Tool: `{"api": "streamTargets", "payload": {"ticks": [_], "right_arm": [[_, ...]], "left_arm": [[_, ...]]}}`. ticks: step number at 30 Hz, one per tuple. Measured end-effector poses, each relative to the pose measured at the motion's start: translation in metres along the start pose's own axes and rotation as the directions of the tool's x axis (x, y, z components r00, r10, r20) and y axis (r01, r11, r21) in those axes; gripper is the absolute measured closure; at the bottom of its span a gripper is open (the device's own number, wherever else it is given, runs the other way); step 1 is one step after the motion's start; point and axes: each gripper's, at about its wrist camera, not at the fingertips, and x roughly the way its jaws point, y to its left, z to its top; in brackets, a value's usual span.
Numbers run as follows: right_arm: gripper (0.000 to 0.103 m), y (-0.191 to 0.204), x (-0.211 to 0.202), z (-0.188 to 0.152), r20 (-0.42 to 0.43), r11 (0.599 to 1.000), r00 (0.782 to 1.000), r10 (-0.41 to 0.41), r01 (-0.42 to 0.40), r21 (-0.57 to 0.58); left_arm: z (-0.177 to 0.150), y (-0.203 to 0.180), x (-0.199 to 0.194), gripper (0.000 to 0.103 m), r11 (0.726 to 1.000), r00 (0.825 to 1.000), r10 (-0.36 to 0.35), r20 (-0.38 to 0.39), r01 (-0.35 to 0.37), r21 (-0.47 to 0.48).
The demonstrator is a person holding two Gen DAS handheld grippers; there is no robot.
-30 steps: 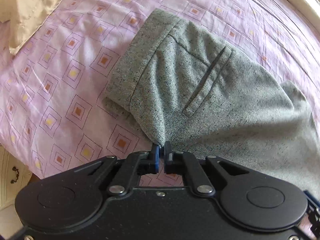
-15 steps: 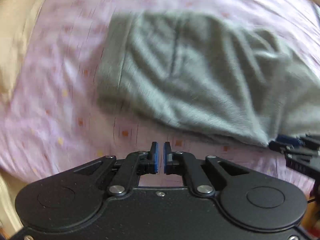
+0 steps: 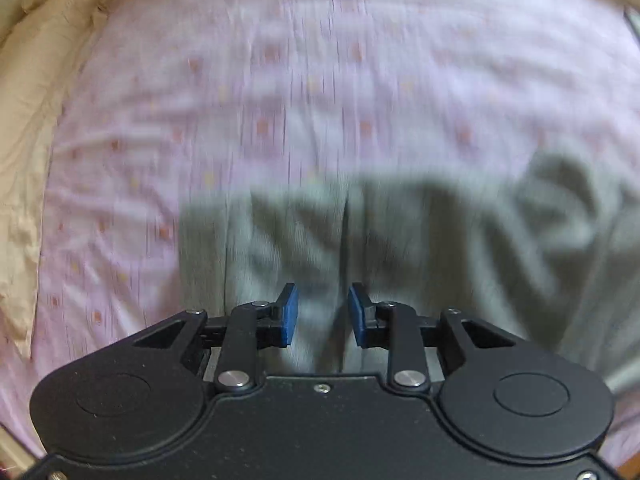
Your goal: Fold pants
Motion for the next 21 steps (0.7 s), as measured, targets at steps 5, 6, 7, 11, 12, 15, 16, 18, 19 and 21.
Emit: {"api": "streamTargets", "payload": {"ticks": [5, 6, 7, 11, 12, 15, 16, 18, 19, 21], "right_arm": [[0.076, 0.003, 0.045, 0.037, -0.069, 0.996, 0.997, 0.016, -0.022, -0.086], [0.076, 0.006, 0.053, 0.041, -0.084, 0.994, 0.996, 0.023, -0.031, -0.1], [0.076, 0.007, 0.062, 0.045, -0.101, 0.993, 0.994, 0.031, -0.043, -0.111], [0.075, 0.016, 0.096, 0.055, -0.201, 0.986, 0.978, 0.055, -0.085, -0.141], [0.075, 0.018, 0.103, 0.054, -0.23, 0.984, 0.971, 0.061, -0.098, -0.152], [0.075, 0.023, 0.11, 0.049, -0.301, 0.979, 0.95, 0.079, -0.131, -0.157], [0.078, 0.025, 0.104, 0.045, -0.293, 0.975, 0.951, 0.099, -0.151, -0.161], [0.097, 0.036, 0.079, 0.03, -0.211, 0.96, 0.973, 0.096, -0.147, -0.239], [0.099, 0.041, 0.068, 0.022, -0.179, 0.951, 0.979, 0.092, -0.14, -0.276], [0.099, 0.049, 0.046, 0.0, -0.144, 0.94, 0.984, 0.103, -0.143, -0.309]], "left_arm": [[-0.065, -0.006, 0.0, 0.061, 0.986, 0.994, 0.087, 0.062, -0.095, 0.138], [-0.07, -0.005, 0.0, 0.061, 0.987, 0.996, 0.086, 0.038, -0.09, 0.131], [-0.074, -0.003, 0.001, 0.061, 0.99, 0.997, 0.08, 0.021, -0.082, 0.119], [-0.077, -0.005, 0.0, 0.062, 0.99, 0.996, 0.09, 0.028, -0.093, 0.106], [-0.074, -0.005, 0.0, 0.062, 0.991, 0.996, 0.092, 0.019, -0.093, 0.093], [-0.068, -0.002, 0.002, 0.062, 0.995, 0.996, 0.084, 0.0, -0.084, 0.054], [-0.069, -0.002, 0.002, 0.062, 0.995, 0.997, 0.083, 0.001, -0.083, 0.052], [-0.071, -0.003, 0.001, 0.062, 0.994, 0.996, 0.084, 0.011, -0.085, 0.065], [-0.073, -0.004, 0.0, 0.062, 0.994, 0.996, 0.086, 0.017, -0.087, 0.072], [-0.074, -0.004, 0.0, 0.062, 0.994, 0.996, 0.087, 0.024, -0.088, 0.071]]}}
